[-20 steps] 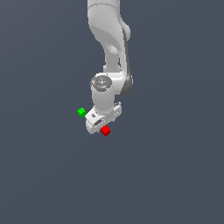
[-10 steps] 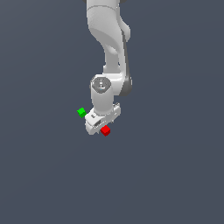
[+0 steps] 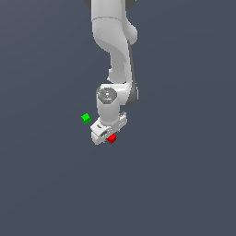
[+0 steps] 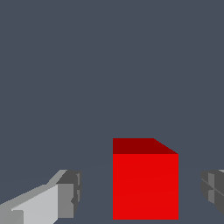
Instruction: Stack the red cube on top of the green cube.
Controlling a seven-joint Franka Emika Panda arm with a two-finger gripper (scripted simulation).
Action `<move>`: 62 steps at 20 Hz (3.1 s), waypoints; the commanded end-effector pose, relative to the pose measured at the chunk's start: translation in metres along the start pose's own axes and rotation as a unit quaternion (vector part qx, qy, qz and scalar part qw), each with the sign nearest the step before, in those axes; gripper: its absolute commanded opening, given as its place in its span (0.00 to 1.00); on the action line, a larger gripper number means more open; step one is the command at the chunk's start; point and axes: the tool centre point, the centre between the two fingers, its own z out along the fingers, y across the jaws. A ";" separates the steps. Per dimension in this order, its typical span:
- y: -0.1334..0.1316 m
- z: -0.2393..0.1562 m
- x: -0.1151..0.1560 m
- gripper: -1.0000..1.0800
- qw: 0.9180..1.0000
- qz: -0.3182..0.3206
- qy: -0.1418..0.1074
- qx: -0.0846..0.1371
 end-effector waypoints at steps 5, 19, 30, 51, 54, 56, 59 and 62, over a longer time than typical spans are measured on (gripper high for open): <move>0.000 0.020 0.000 0.96 1.000 0.000 0.000 0.000; 0.001 0.021 0.000 0.00 1.000 0.000 0.000 0.000; 0.000 -0.023 -0.001 0.00 1.000 0.000 0.000 0.000; 0.002 -0.073 -0.013 0.00 1.000 0.000 0.000 0.000; 0.003 -0.069 -0.028 0.00 1.000 0.000 0.000 0.000; 0.005 -0.066 -0.042 0.00 1.000 0.000 0.000 0.000; 0.009 -0.059 -0.068 0.00 1.000 0.000 0.000 0.000; 0.013 -0.051 -0.099 0.00 1.000 0.000 0.000 0.000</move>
